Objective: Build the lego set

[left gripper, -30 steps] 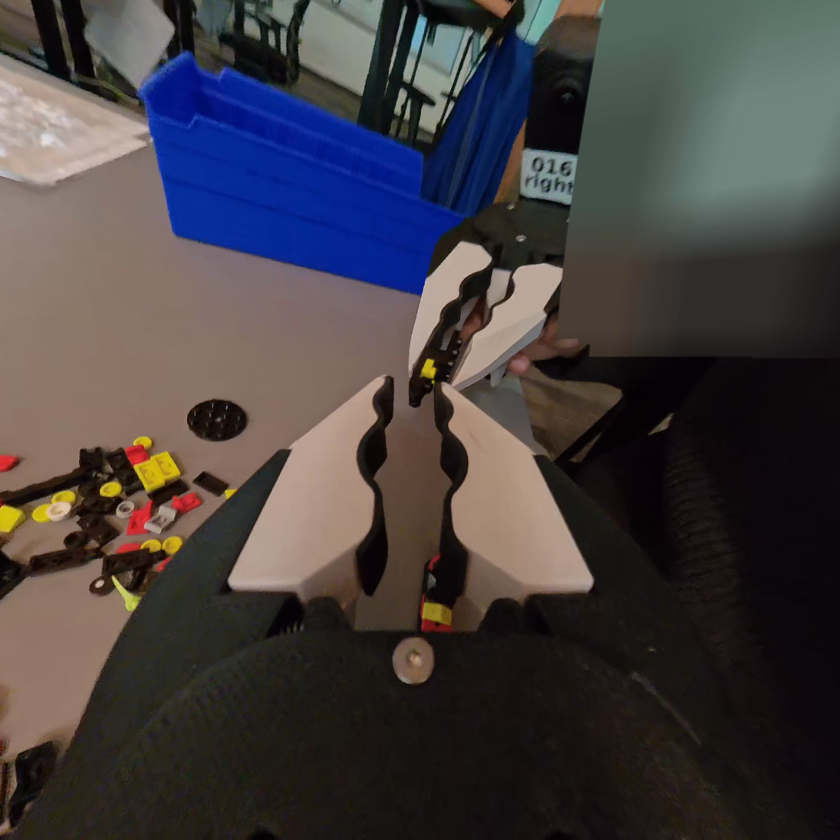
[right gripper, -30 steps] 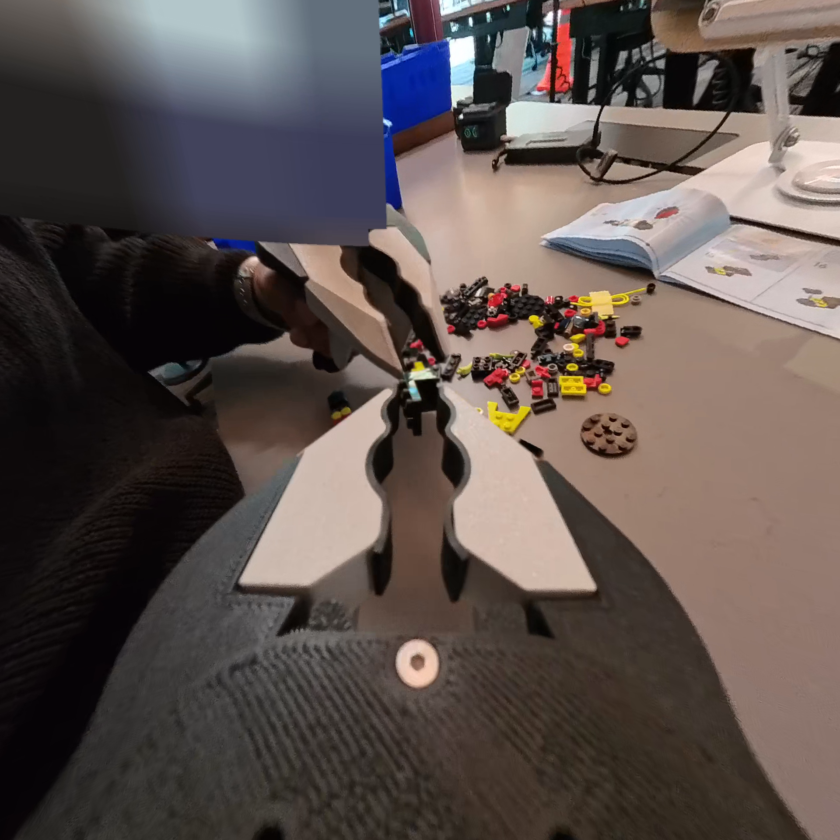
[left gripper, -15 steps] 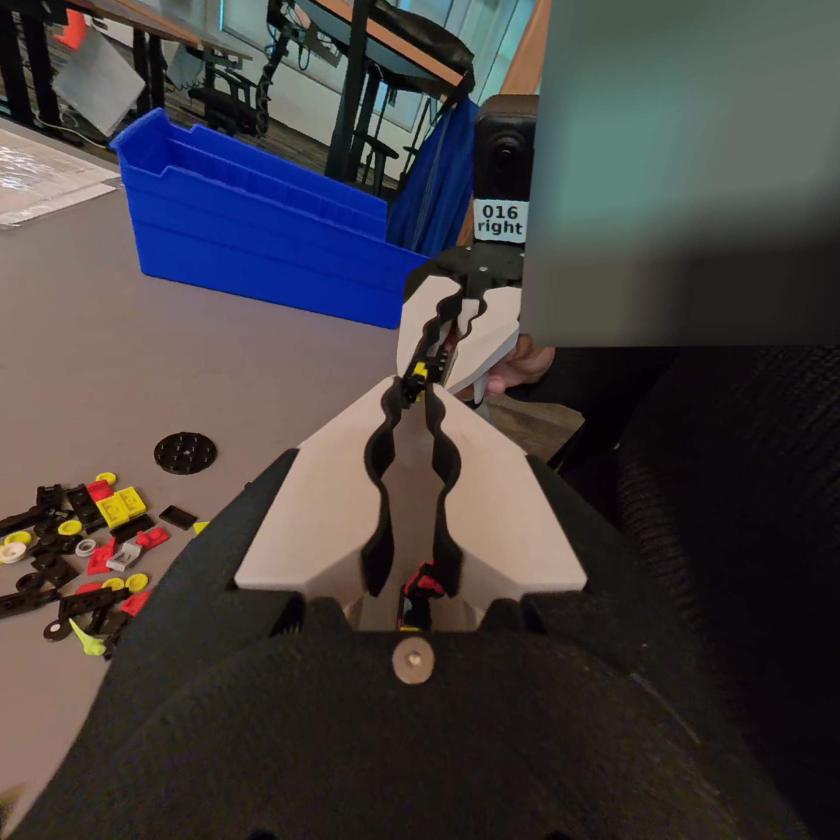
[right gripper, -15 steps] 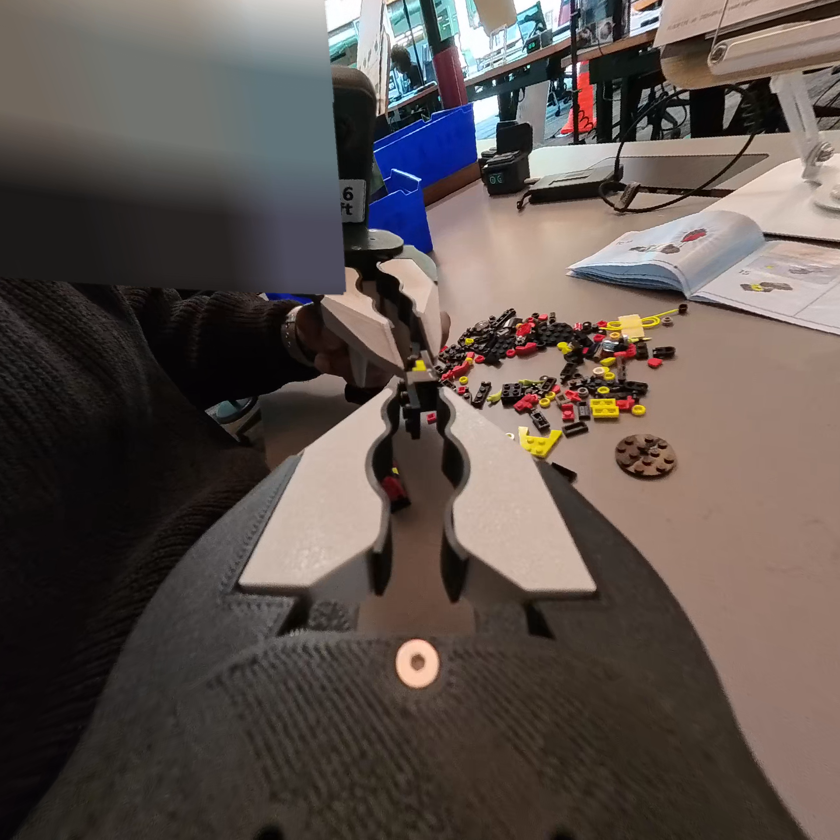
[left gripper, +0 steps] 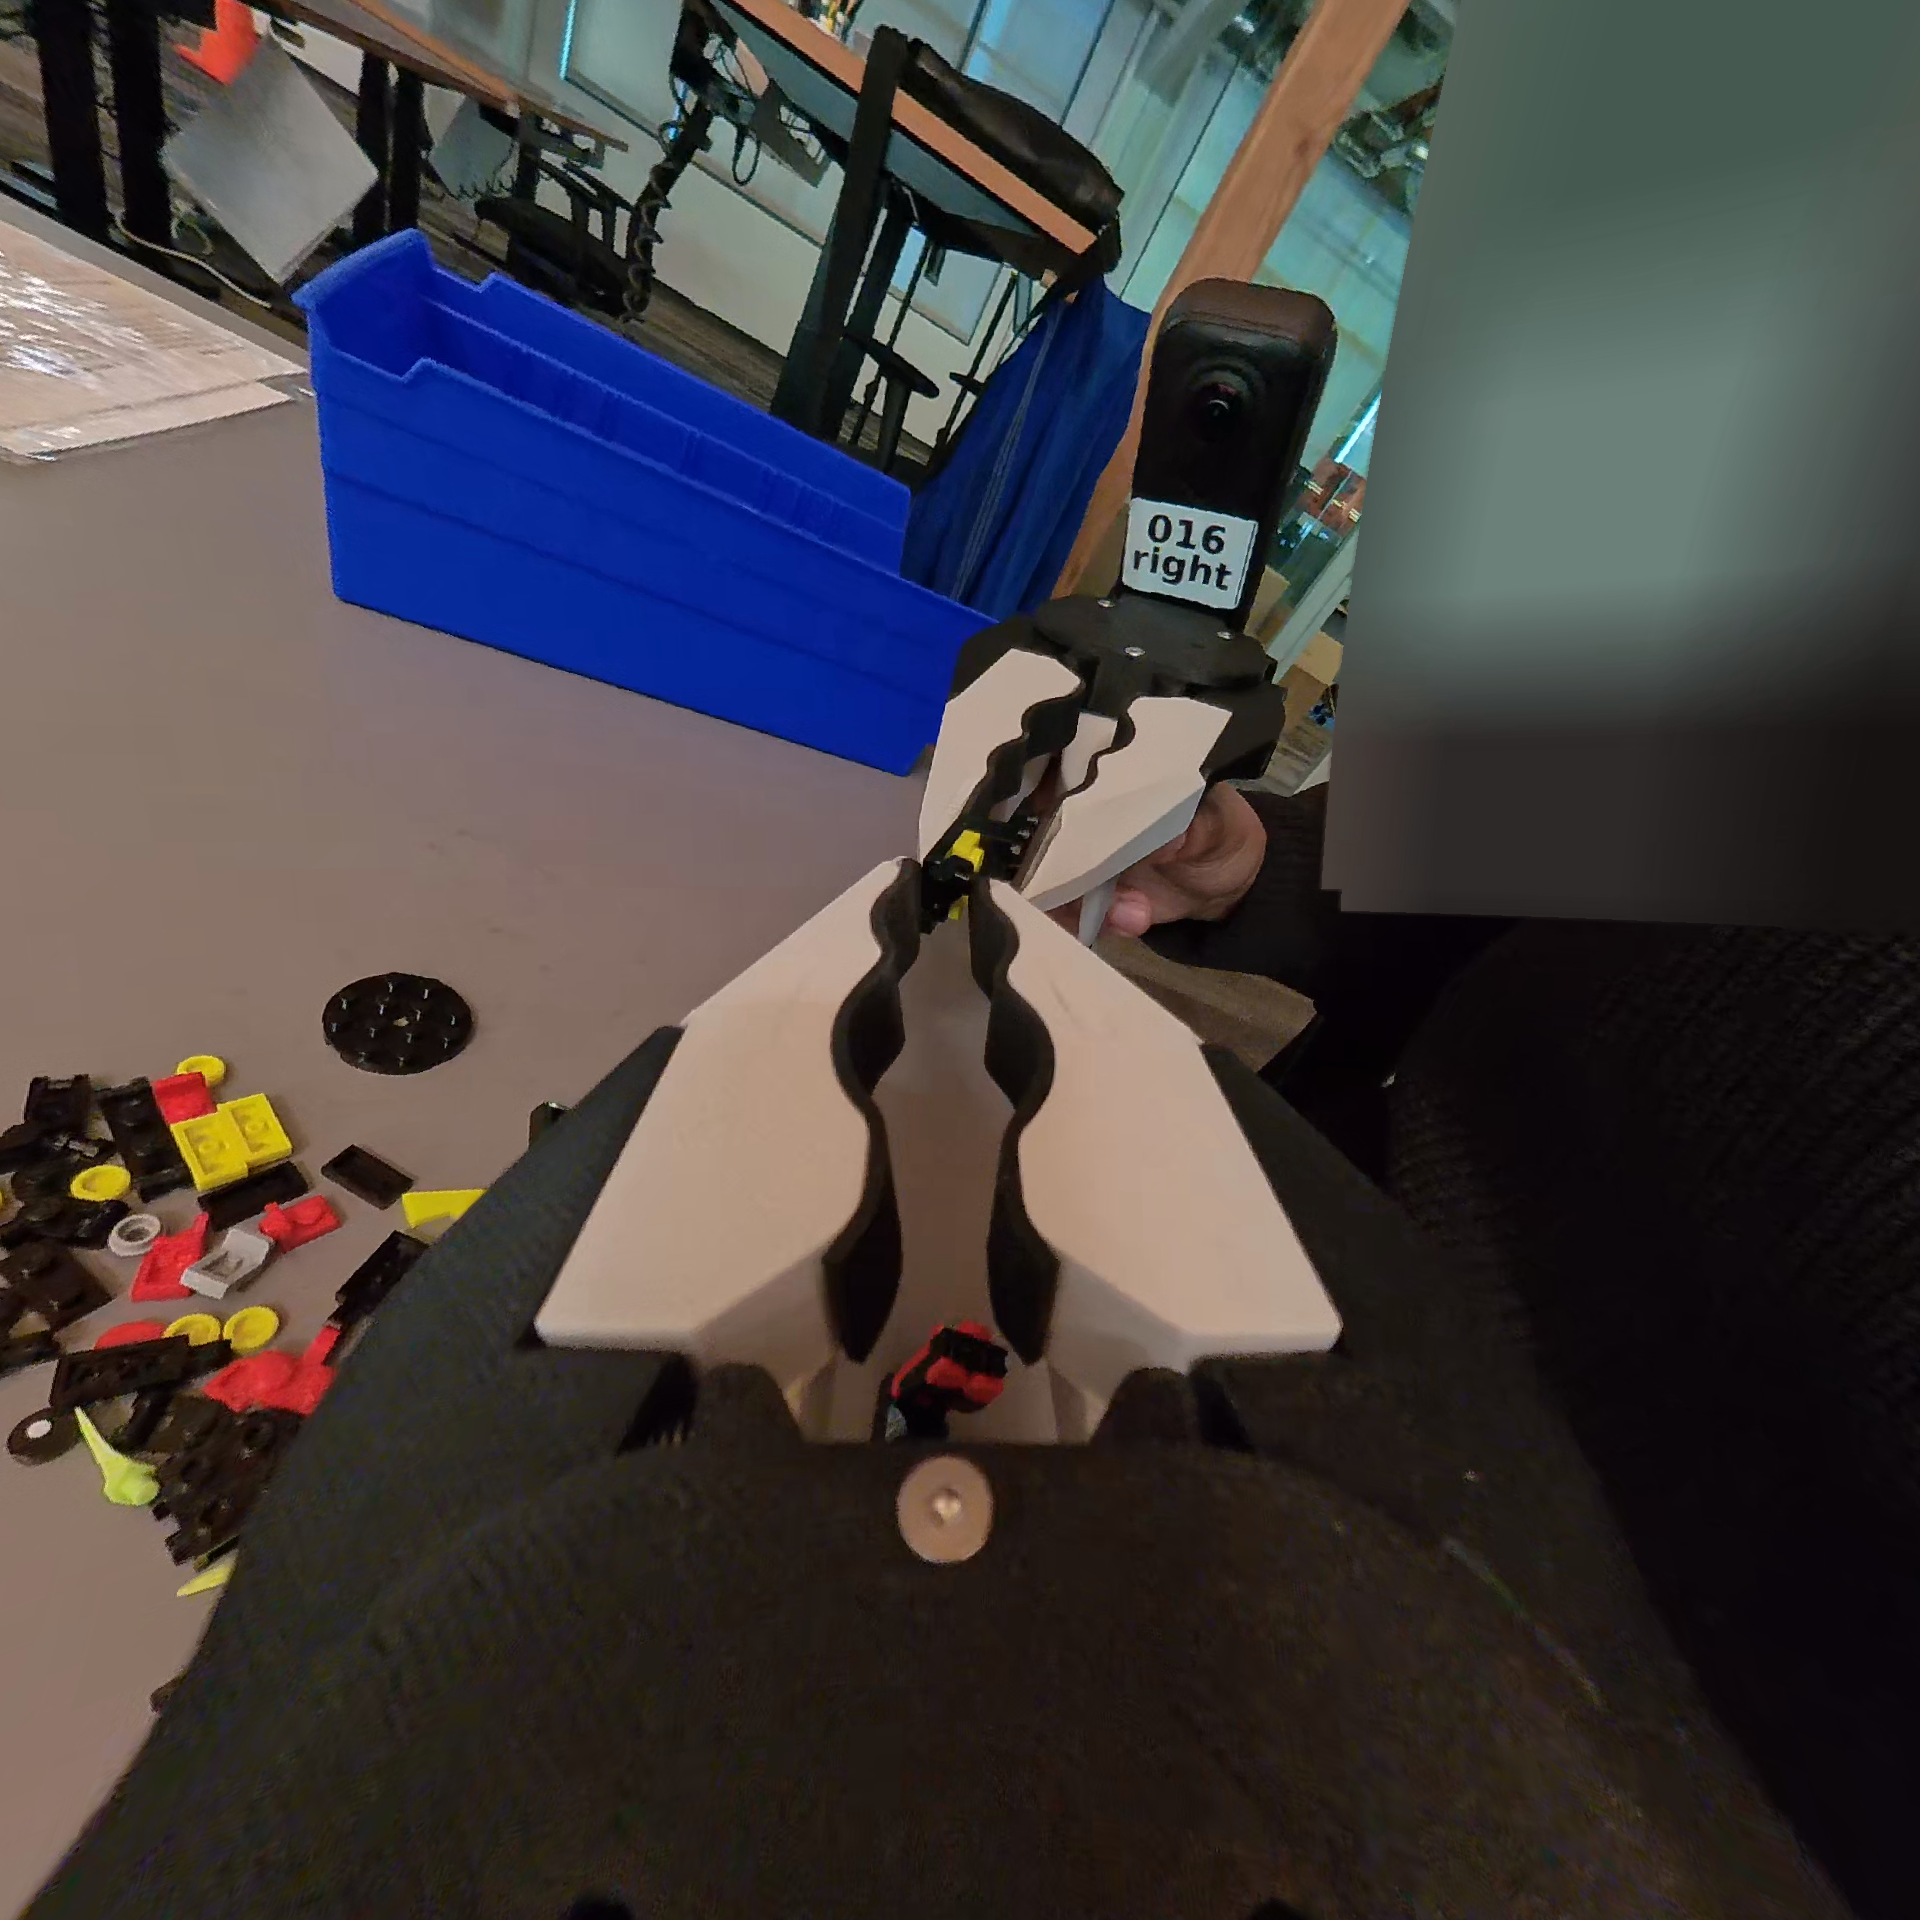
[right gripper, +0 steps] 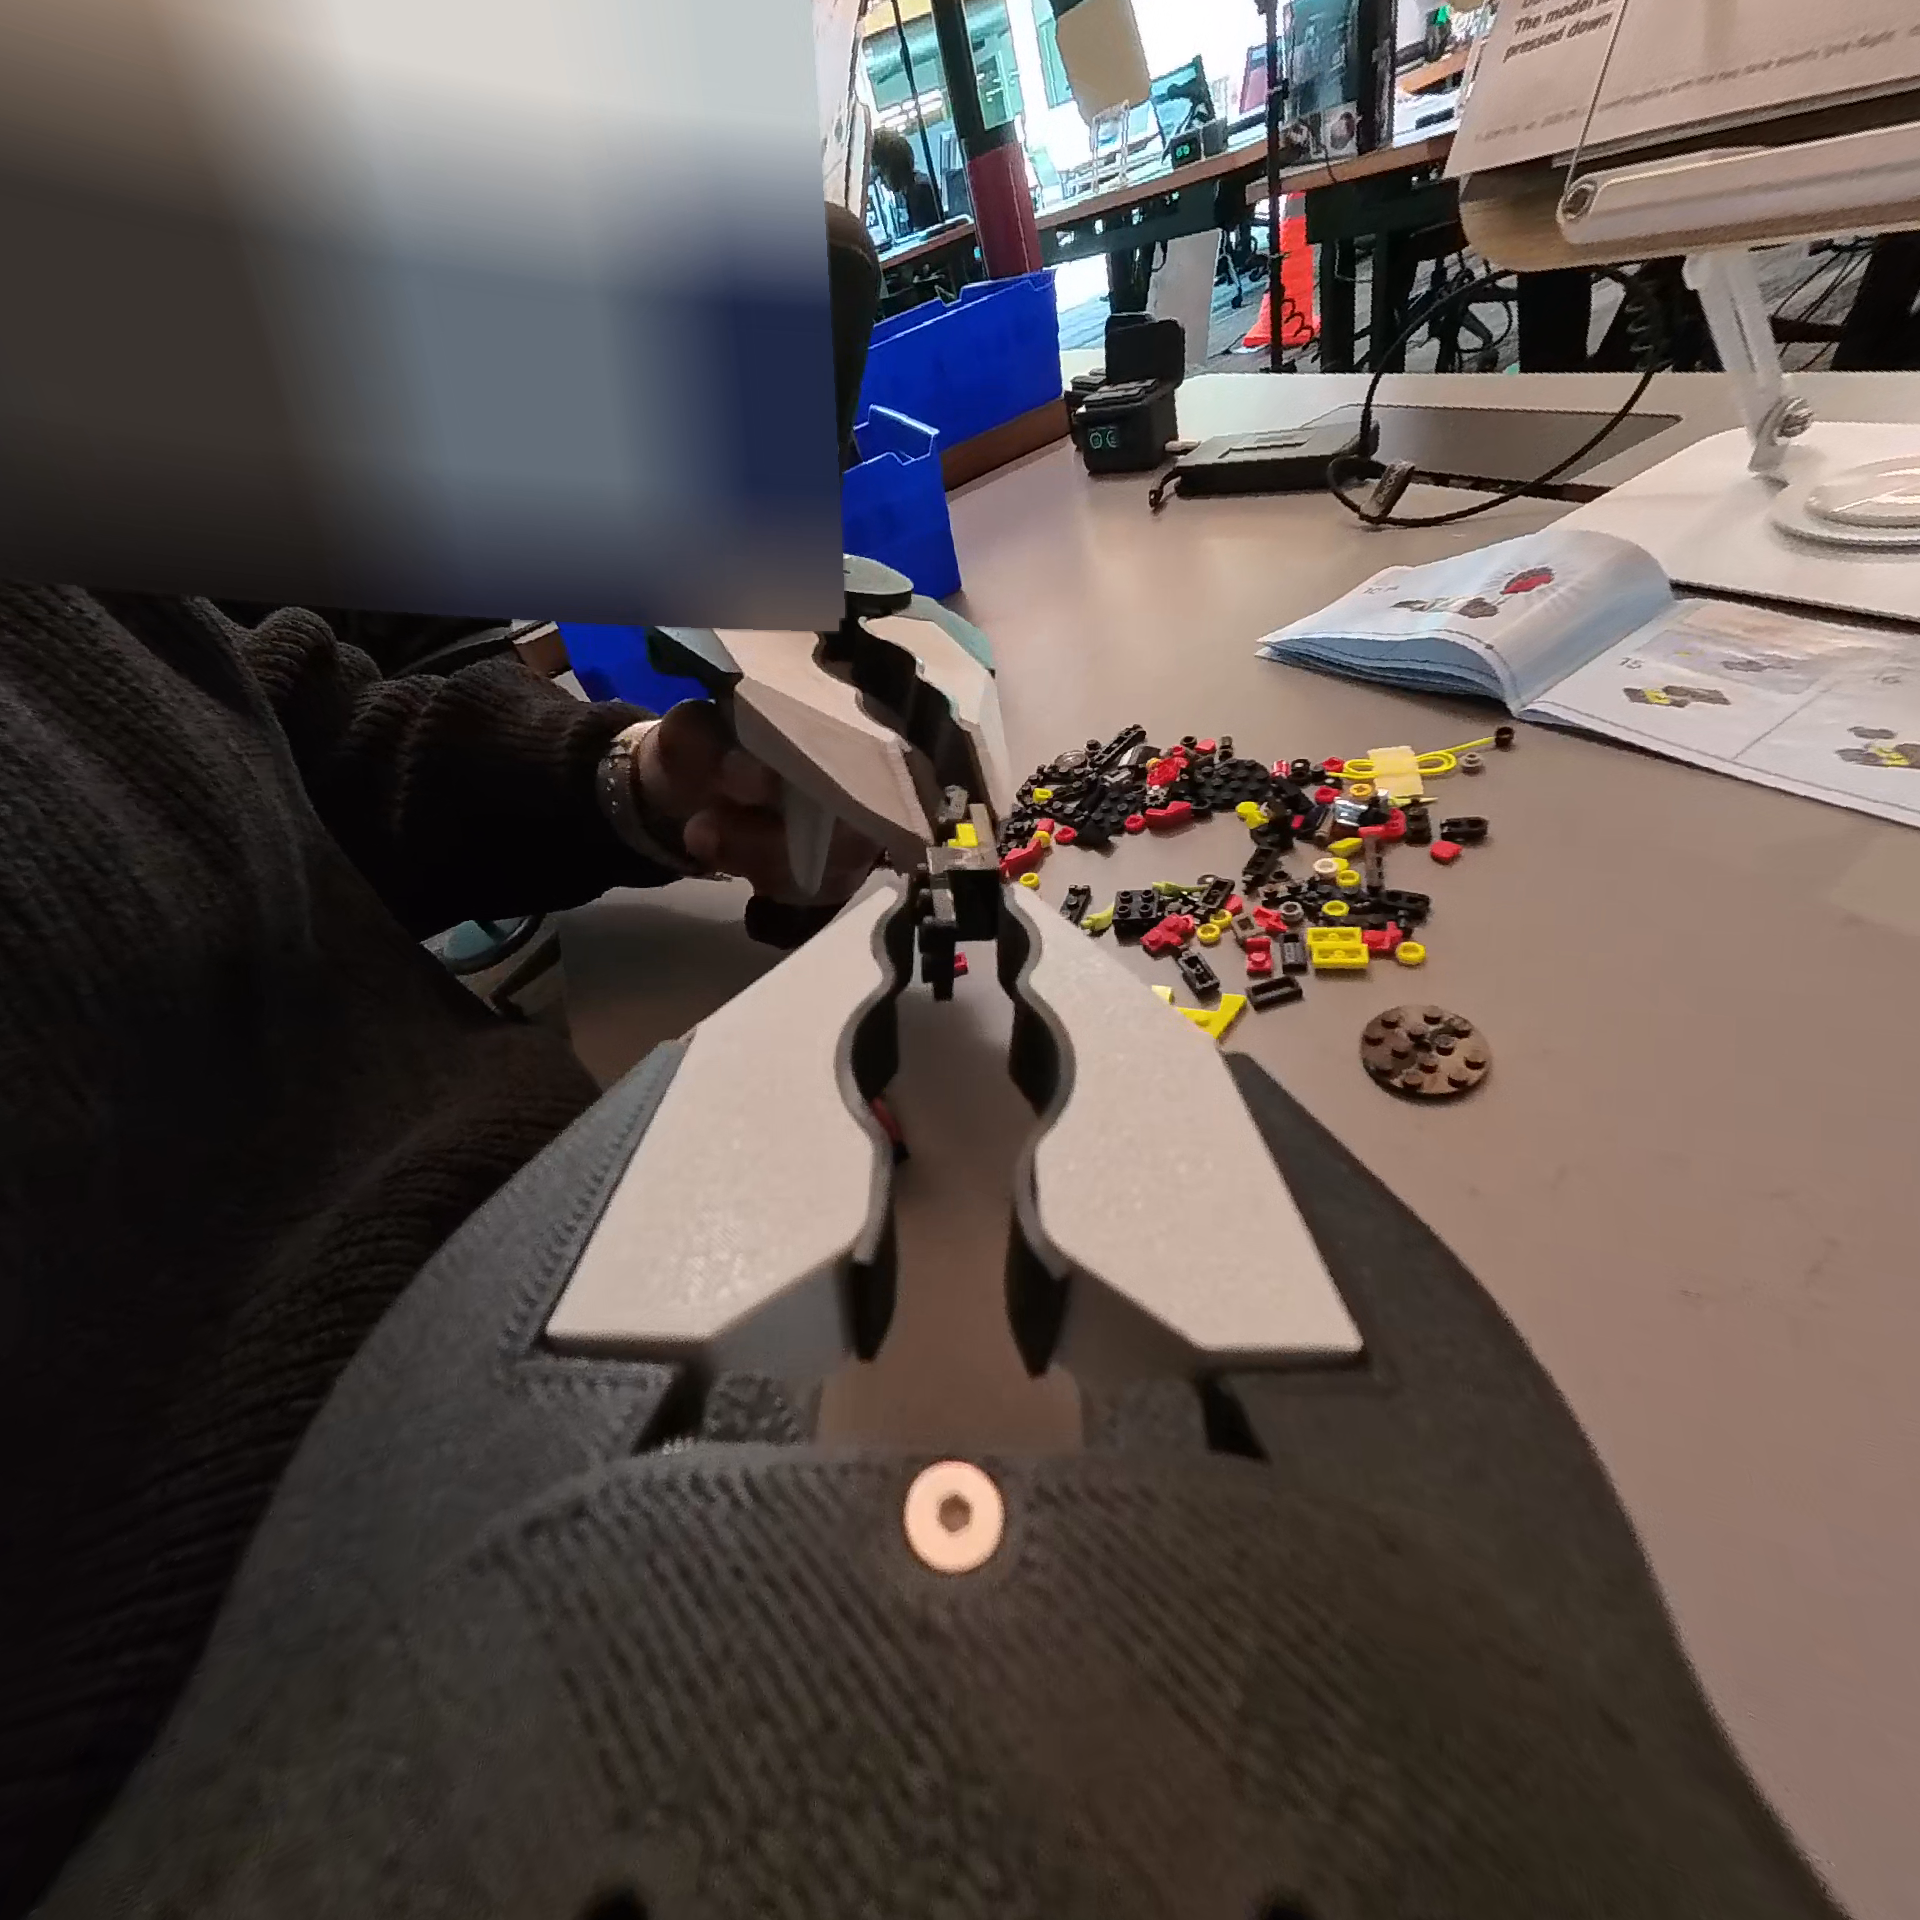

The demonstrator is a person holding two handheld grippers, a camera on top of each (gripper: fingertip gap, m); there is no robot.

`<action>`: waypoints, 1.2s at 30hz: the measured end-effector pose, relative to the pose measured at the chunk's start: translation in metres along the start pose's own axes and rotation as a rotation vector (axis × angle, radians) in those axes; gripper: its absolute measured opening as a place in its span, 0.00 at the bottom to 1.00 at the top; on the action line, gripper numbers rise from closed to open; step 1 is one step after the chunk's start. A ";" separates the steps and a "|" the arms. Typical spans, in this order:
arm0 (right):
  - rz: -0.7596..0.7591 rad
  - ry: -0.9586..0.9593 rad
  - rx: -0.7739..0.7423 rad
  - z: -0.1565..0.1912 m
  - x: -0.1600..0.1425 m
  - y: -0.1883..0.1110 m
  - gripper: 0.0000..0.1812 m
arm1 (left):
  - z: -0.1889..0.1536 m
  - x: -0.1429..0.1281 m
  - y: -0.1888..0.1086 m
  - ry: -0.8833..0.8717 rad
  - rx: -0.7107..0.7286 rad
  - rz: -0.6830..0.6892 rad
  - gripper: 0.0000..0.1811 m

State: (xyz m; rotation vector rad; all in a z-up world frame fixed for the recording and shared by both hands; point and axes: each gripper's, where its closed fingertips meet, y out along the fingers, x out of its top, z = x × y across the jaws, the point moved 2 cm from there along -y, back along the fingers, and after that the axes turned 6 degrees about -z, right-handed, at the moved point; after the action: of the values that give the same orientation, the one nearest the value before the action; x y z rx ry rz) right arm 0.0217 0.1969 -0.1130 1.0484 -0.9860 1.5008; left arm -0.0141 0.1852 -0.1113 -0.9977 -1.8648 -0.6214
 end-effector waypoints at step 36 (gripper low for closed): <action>-0.125 0.881 0.132 -0.030 -0.011 -0.008 0.07 | 0.018 -0.008 -0.003 0.183 0.160 0.080 0.19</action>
State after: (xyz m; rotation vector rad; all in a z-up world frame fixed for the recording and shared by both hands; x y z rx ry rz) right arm 0.0269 0.2236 -0.1315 0.4191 -0.1973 1.6903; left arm -0.0231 0.1940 -0.1264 -0.8761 -1.6769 -0.4902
